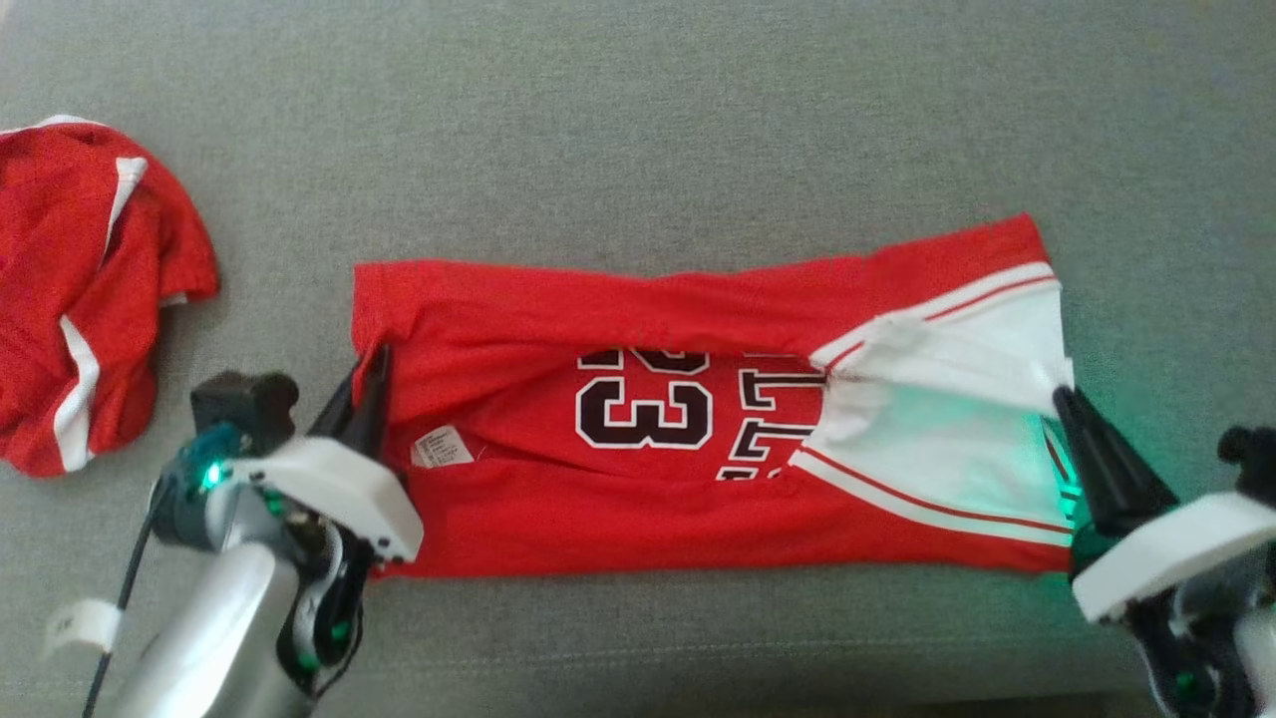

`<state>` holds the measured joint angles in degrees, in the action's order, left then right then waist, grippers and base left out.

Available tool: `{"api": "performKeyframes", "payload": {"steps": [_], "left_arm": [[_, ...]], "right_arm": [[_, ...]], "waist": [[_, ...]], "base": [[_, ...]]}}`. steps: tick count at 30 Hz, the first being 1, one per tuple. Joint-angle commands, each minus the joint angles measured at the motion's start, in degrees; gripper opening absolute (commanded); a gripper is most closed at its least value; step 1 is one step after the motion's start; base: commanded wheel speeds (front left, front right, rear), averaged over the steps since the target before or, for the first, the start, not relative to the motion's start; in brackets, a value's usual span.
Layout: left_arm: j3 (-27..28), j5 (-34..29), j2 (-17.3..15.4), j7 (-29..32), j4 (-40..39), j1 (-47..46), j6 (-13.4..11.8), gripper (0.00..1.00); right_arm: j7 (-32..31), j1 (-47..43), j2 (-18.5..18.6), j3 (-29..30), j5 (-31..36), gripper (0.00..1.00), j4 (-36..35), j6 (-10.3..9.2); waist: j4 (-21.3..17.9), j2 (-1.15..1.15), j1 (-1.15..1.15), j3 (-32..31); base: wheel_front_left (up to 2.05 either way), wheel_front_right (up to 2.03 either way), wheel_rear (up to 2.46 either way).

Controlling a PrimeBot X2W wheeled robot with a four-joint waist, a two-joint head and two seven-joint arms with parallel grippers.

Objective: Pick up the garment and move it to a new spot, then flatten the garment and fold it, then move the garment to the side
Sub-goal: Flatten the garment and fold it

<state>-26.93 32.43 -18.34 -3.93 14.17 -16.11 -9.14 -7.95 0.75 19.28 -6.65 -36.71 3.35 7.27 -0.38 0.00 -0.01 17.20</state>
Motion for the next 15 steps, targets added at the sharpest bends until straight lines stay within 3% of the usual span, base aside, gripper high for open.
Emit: {"api": "performKeyframes", "payload": {"steps": [1,6,7,8,9,10,11,15], "left_arm": [[2.7,0.5,-2.3,0.2,-2.1,-0.2,-0.5,0.00],[3.0,2.9,-2.8,2.3,-3.2,3.8,-0.6,0.00],[2.9,3.3,-2.9,2.7,-3.0,4.4,-0.5,0.04],[3.0,3.7,-2.9,2.7,-2.9,4.9,-0.4,0.26],[3.1,3.8,-2.9,2.6,-2.9,5.4,-0.6,0.54],[2.9,3.7,-2.9,2.8,-3.0,6.1,-1.1,1.00],[2.9,3.8,-2.8,2.9,-2.8,6.6,-1.4,1.00],[3.8,3.5,-2.9,0.5,-1.7,8.1,-2.8,1.00]], "right_arm": [[-0.2,-1.3,0.5,0.1,0.6,0.00,-2.4,0.22],[-1.6,-4.9,-1.9,1.1,1.9,0.00,-4.0,0.22],[-1.9,-5.4,-2.3,1.2,2.1,0.00,-4.0,0.22],[-2.2,-6.0,-2.5,1.2,2.8,0.03,-4.0,0.22],[-2.3,-6.5,-3.0,1.4,2.9,0.31,-3.9,0.22],[-2.5,-7.1,-3.3,1.5,3.3,0.82,-3.9,0.22],[-2.6,-7.5,-3.5,1.7,3.9,1.00,-3.7,0.22],[-0.8,-8.4,-4.8,3.7,6.7,1.00,-4.0,0.22]], "waist": [[0.0,0.00,0.01,-0.1],[-0.2,0.00,0.01,-0.8],[-0.2,0.00,0.01,-1.0],[-0.2,0.00,0.01,-1.2],[-0.2,0.00,0.01,-1.4],[-0.1,0.00,0.01,-1.6],[-0.1,0.00,0.01,-1.9],[-0.2,0.00,0.01,-2.9]], "base": [[0.00,0.00,0.00],[0.00,0.00,0.00],[0.00,0.00,0.00],[0.00,0.00,0.00],[0.00,0.00,0.00],[0.00,0.00,0.00],[0.00,0.00,0.00],[0.00,0.00,0.00]]}}
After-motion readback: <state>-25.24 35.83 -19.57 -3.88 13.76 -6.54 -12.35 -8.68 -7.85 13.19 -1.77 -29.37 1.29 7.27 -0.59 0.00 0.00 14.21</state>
